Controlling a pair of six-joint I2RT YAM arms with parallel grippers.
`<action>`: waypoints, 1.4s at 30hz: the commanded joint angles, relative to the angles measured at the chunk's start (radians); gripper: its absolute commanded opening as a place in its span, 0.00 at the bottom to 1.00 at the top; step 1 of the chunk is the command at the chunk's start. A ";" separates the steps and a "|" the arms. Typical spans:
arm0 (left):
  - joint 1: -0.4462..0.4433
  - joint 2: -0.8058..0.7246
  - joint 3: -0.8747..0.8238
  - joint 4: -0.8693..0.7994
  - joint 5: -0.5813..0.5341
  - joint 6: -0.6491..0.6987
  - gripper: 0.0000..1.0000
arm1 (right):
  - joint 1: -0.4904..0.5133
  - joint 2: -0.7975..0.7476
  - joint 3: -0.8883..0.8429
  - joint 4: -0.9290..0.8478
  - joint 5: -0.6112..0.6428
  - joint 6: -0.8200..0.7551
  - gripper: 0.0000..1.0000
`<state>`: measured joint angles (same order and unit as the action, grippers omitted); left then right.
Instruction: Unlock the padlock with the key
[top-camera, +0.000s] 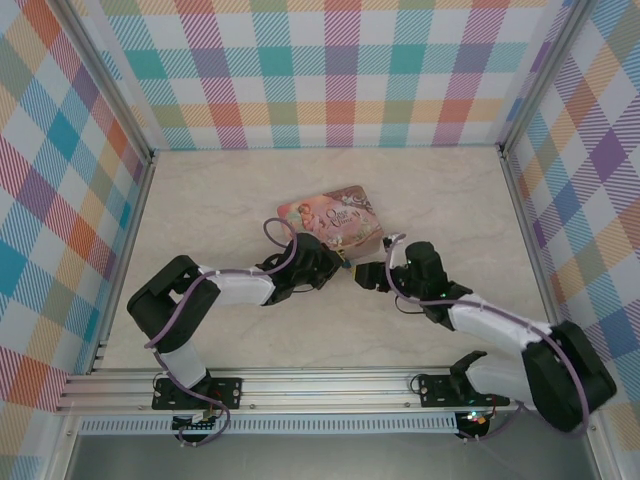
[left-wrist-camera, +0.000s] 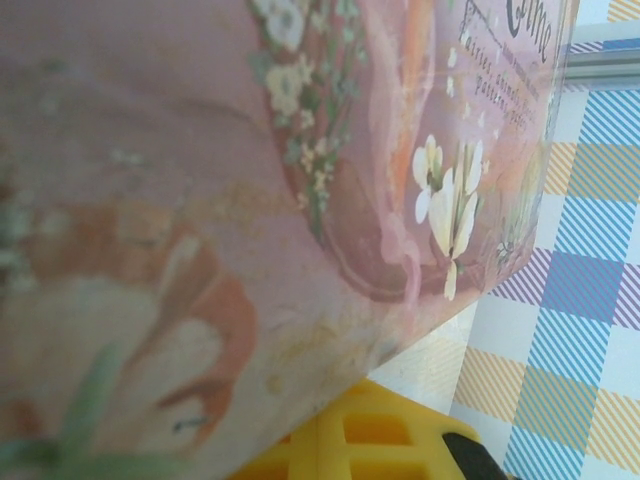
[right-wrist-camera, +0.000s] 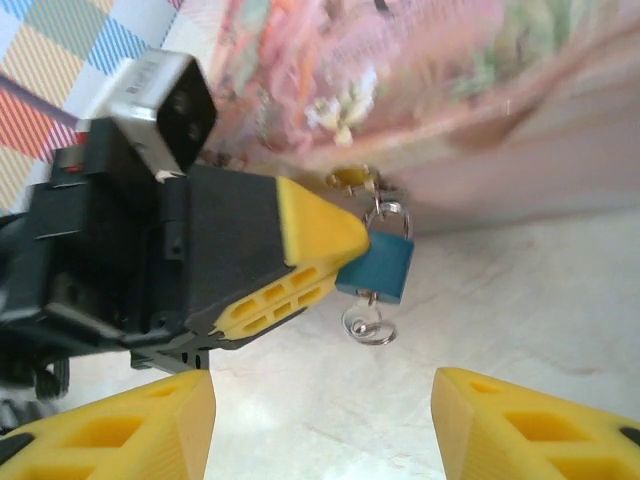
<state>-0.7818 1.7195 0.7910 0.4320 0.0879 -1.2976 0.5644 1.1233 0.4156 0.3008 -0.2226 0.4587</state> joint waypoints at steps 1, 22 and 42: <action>0.004 0.004 0.013 -0.066 0.042 -0.055 0.00 | 0.057 -0.120 -0.043 -0.082 0.149 -0.316 0.62; 0.016 -0.003 0.019 -0.092 0.047 -0.065 0.00 | 0.448 0.082 0.001 0.082 0.696 -1.050 0.60; 0.017 -0.009 0.010 -0.065 0.048 -0.091 0.00 | 0.317 0.252 0.041 0.145 0.576 -1.072 0.33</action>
<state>-0.7738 1.7195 0.8036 0.4107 0.0895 -1.3163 0.8783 1.3357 0.4263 0.4164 0.3843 -0.5777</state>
